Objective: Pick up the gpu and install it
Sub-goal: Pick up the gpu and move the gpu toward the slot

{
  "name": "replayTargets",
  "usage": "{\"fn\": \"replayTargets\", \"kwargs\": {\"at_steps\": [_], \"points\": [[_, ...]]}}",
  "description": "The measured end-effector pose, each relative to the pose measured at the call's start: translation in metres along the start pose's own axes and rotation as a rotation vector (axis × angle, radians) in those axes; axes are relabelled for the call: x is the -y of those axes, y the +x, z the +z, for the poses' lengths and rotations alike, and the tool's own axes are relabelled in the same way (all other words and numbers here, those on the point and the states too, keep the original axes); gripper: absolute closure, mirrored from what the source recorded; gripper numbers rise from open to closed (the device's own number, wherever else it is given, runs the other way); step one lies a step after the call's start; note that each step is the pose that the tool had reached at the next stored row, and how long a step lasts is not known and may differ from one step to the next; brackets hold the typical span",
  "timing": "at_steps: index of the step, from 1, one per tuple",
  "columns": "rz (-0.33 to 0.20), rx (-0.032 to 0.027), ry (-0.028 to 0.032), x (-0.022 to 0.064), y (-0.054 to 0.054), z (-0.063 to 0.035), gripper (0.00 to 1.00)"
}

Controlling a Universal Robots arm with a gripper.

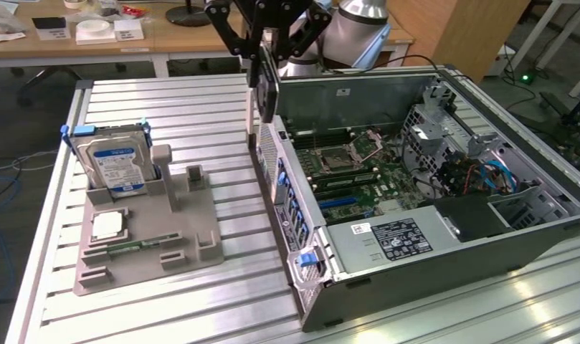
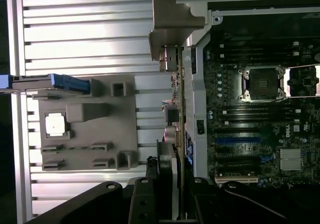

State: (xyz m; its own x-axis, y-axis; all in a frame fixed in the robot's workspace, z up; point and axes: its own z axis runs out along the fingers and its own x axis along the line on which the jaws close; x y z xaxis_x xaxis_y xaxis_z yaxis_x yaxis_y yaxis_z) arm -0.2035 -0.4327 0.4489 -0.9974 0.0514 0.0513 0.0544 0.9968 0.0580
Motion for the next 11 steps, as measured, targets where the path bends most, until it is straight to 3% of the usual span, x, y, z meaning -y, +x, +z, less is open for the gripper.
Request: {"fn": "replayTargets", "kwargs": {"at_steps": [11], "points": [[0.0,-0.0001,0.0001,-0.001,-0.019,-0.0009,0.72]]}}
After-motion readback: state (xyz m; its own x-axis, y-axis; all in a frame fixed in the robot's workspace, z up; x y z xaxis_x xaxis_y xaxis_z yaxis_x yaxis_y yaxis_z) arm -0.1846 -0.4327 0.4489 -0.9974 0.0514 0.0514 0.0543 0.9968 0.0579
